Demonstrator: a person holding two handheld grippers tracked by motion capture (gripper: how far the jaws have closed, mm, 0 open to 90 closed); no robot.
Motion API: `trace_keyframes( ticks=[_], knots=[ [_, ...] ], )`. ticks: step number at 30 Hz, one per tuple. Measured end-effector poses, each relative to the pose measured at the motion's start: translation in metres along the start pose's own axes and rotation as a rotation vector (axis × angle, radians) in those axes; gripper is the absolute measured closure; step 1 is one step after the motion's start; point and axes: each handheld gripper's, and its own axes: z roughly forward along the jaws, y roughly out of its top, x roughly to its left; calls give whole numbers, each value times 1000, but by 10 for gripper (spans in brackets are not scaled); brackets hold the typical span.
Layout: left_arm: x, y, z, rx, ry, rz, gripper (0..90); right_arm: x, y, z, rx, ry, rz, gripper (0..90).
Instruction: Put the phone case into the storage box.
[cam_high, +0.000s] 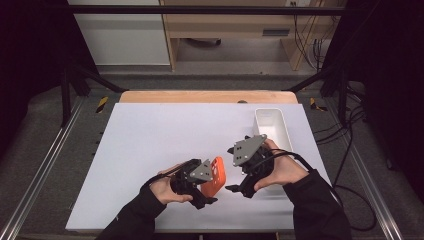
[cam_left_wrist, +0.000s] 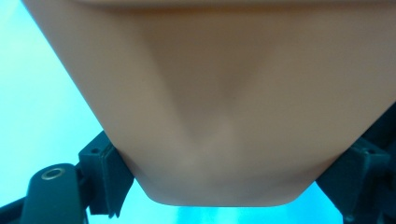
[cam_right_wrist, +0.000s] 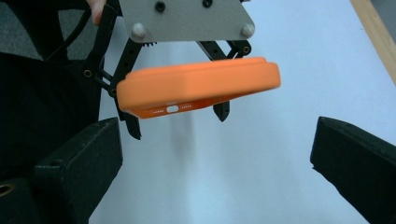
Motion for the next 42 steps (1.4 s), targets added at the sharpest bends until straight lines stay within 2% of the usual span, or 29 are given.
trace_keyframes(
  ticks=[5,11,15,25,34,42],
  knots=[
    [3,-3,-2,-32,-11,-20,156,0,-8,-3,-59,3,26,28],
    [5,-6,-3,-55,-15,-36,155,1,-16,-2,-91,-1,42,31],
    [4,-8,-2,-63,-6,-25,155,3,-20,-1,-107,-2,49,30],
    [3,-8,-3,-101,-16,-22,155,4,-29,2,-162,2,82,28],
    [0,-8,-1,-120,-12,2,155,7,-31,6,-188,15,80,29],
    [0,-6,-1,-155,-32,-14,155,9,-30,9,-209,32,84,28]
  ],
)
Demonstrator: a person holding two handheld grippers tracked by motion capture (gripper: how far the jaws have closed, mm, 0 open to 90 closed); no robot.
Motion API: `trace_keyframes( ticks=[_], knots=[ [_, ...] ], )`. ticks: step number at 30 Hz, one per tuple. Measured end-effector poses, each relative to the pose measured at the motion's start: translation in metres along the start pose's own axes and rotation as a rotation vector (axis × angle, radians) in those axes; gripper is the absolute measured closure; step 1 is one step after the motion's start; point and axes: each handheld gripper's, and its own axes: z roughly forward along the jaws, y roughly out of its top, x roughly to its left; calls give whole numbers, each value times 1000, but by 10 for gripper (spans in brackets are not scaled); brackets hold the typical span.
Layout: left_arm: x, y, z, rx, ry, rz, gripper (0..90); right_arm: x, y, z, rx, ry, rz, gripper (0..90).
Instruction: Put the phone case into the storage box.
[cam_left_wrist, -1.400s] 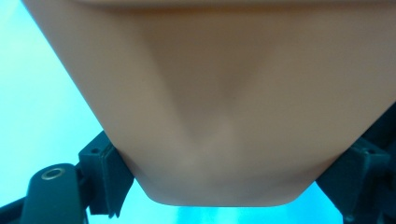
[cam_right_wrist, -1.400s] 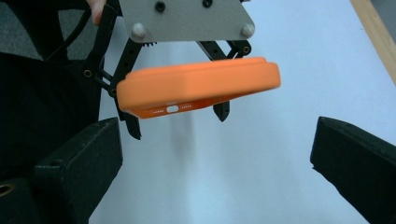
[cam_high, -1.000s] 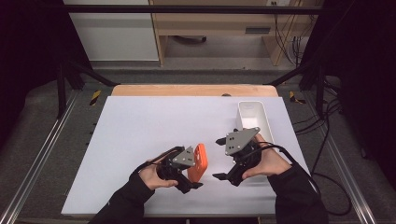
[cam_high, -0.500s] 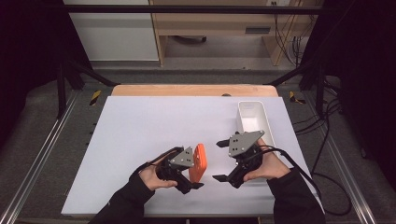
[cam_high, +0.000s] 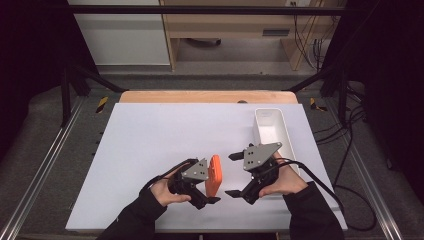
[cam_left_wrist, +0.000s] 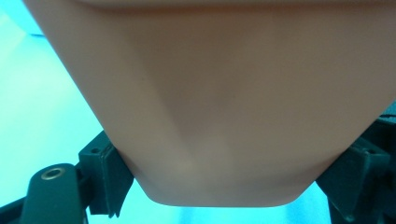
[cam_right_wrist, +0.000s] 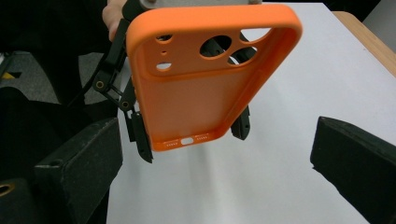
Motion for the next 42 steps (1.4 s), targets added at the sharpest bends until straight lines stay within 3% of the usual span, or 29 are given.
trace_keyframes(
  ticks=[21,42],
  knots=[
    [-1,7,5,-16,-39,12,156,2,0,6,-45,47,5,40],
    [-7,11,16,-12,-77,51,155,1,-2,10,-53,75,-3,61]
  ],
)
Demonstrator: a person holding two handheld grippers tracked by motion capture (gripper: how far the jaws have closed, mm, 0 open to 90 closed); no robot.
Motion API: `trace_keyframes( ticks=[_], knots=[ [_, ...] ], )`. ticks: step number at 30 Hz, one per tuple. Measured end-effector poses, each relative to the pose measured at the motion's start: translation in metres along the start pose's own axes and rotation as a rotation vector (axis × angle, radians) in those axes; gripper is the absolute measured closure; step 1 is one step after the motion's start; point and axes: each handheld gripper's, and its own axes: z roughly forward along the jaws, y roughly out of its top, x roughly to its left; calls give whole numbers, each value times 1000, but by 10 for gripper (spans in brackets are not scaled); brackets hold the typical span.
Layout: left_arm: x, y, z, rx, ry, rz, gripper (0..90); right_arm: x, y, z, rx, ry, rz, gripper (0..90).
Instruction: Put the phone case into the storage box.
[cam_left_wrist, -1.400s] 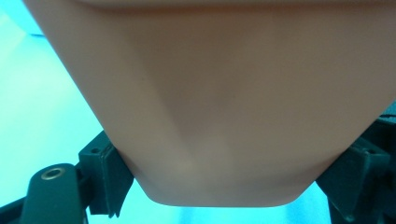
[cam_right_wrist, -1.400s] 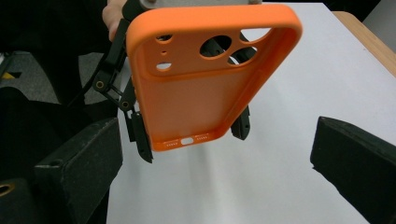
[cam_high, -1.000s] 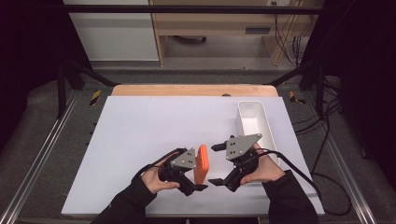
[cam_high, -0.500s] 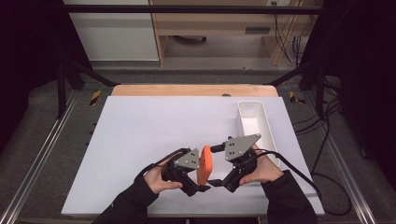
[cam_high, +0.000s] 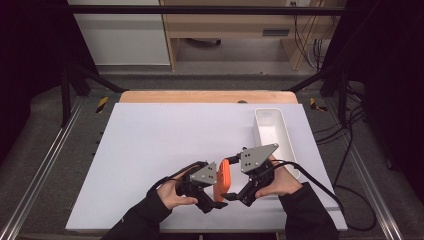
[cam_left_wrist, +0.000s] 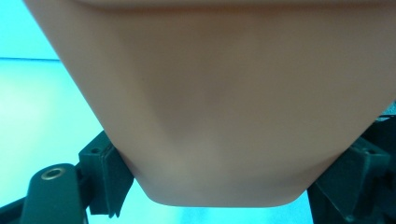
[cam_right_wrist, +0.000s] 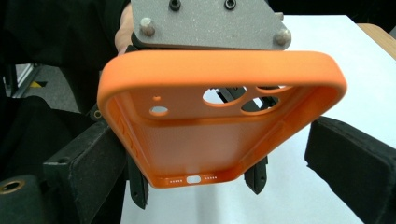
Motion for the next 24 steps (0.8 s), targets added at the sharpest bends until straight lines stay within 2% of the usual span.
trace_keyframes(
  ticks=[4,14,24],
  knots=[
    [0,-1,-2,-21,1,-2,155,0,0,0,-8,6,1,71],
    [-2,-2,-2,-30,-11,-1,155,0,-1,2,-30,29,-5,81],
    [-3,-2,0,-15,-30,11,155,1,-1,4,-38,47,-27,76]
  ],
)
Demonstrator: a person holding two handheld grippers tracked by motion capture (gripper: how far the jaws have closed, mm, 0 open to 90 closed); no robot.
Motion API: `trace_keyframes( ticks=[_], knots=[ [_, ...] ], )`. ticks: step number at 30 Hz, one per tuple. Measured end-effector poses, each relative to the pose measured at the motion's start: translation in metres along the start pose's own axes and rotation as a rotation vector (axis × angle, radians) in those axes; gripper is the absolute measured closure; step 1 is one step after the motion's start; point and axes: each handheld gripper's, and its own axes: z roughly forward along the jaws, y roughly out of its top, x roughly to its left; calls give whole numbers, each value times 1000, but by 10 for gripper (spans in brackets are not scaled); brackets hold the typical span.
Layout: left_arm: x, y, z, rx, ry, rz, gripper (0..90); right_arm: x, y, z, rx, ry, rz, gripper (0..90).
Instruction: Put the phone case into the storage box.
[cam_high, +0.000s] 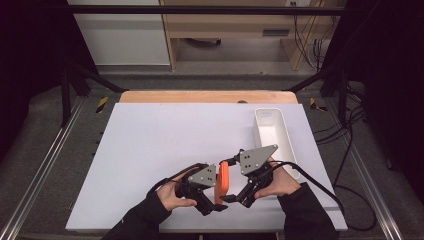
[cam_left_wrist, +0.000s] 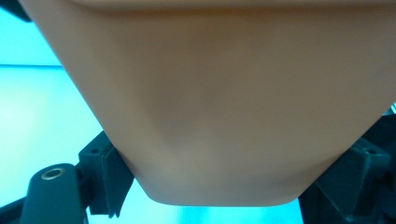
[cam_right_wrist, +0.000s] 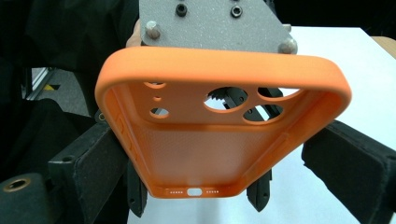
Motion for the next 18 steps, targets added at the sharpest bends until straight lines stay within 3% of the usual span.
trace_keyframes(
  ticks=[18],
  knots=[
    [0,-1,2,12,-13,1,155,1,-1,0,-14,31,-16,140]
  ],
)
